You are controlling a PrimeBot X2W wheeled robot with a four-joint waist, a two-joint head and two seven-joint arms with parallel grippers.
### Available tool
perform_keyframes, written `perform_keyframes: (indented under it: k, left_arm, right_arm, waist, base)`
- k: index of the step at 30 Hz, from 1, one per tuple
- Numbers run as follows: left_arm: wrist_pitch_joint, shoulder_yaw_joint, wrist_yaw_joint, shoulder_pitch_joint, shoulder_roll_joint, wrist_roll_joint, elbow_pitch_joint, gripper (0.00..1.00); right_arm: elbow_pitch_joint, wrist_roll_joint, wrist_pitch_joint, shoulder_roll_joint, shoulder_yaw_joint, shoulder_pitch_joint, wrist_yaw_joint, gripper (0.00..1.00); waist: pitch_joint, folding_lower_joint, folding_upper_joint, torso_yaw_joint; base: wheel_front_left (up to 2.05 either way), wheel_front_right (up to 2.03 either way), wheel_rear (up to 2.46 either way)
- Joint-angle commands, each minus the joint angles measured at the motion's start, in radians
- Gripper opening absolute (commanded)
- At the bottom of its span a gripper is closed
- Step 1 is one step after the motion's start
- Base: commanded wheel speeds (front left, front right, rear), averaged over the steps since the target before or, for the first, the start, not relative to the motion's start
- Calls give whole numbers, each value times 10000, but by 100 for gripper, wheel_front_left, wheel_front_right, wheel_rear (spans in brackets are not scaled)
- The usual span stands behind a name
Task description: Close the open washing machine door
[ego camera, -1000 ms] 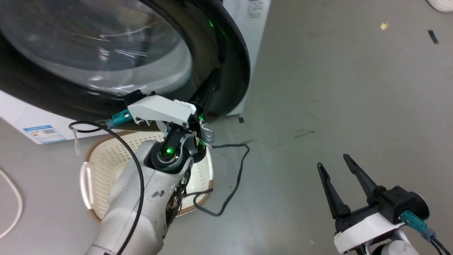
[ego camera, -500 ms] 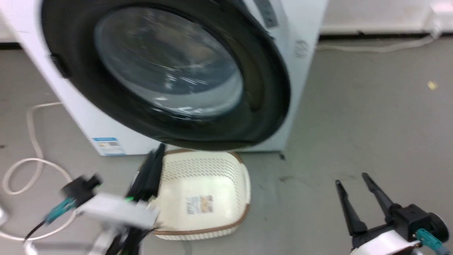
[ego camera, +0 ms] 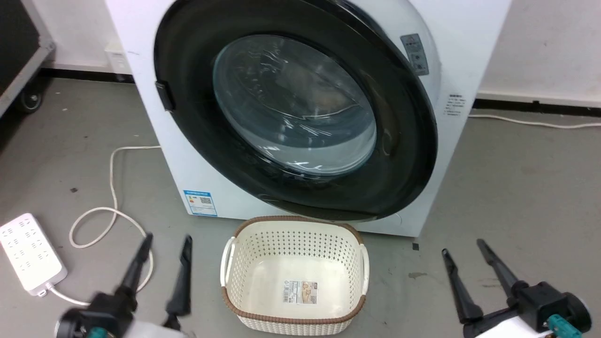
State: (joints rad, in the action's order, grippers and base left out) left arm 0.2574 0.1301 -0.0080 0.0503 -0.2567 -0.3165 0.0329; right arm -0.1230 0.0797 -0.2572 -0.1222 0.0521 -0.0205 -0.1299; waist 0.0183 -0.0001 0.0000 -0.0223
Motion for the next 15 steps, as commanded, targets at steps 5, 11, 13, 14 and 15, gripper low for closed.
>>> perform_keyframes:
  k: [5,11,13,14,15]
  left_arm:
    - [42,207,208,618,169,1296,-68,100]
    - [43,212,262,693,548,1724,-47,100]
    - [43,276,223,638,663,1842,-65,100]
    - [43,305,207,607,726,1886,-79,100]
    - [43,305,207,607,726,1886,-79,100]
  right_arm:
    - [-187,80,-46,162,217,-281,-8,100]
    - [-311,129,-46,132,219,-282,-8,100]
    - [-283,95,-46,-20,334,-195,-8,0]
    - [-237,110,-46,-101,395,-130,-8,0]
    - [-237,110,-46,-101,395,-130,-8,0]
  waist:
    - [104,1,0,-209]
    - [54,1,0,-492]
    - [-39,1,0,-647]
    - [-95,1,0,-729]
    - [-95,1,0,-729]
  base:
    - [0,0,0]
    - [0,0,0]
    - [0,0,0]
    - [0,0,0]
    - [0,0,0]
